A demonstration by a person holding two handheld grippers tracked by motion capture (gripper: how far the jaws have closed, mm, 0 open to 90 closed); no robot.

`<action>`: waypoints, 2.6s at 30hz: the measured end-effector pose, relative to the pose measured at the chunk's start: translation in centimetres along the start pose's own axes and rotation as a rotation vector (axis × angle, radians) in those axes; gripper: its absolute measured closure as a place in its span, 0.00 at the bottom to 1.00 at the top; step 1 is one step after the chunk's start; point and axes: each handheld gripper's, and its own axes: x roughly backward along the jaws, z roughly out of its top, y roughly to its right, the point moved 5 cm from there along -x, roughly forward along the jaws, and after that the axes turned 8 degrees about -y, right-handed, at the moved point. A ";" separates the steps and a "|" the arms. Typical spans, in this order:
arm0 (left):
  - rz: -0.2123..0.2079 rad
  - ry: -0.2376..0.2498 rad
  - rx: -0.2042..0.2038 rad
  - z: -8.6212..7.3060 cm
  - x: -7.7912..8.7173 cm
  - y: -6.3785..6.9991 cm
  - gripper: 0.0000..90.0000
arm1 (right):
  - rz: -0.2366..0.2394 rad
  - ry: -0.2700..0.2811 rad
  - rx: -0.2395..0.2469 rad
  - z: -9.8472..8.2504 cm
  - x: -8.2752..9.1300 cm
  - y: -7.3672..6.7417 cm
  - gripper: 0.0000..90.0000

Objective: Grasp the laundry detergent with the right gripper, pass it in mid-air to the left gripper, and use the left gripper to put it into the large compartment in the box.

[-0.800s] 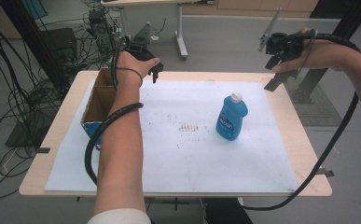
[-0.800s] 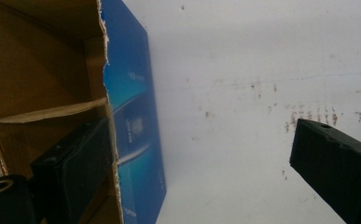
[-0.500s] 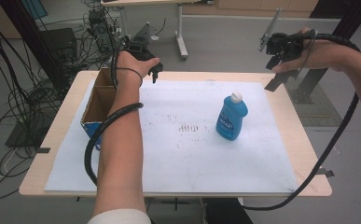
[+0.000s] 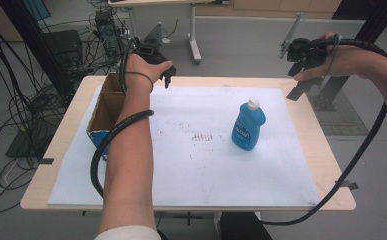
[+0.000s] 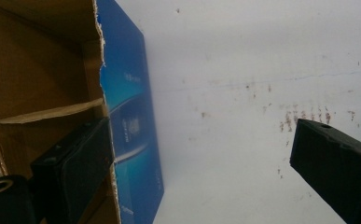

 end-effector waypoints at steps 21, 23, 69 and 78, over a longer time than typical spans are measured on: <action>-0.004 0.010 -0.005 -1.6 0.1 0.2 0.07 | 0.042 0.004 -0.054 -3.8 -4.2 -2.1 0.07; -0.005 0.009 -0.004 -1.6 0.1 0.2 0.07 | 0.041 0.012 -0.059 -4.0 -4.4 -2.2 0.07; 0.000 0.007 -0.043 -1.8 -0.4 0.3 0.07 | -0.046 0.398 -0.421 -3.5 -15.0 -6.6 0.04; 0.000 0.002 -0.044 -1.6 -0.8 0.5 0.07 | -0.057 0.459 -0.453 -1.7 -16.4 -6.7 0.04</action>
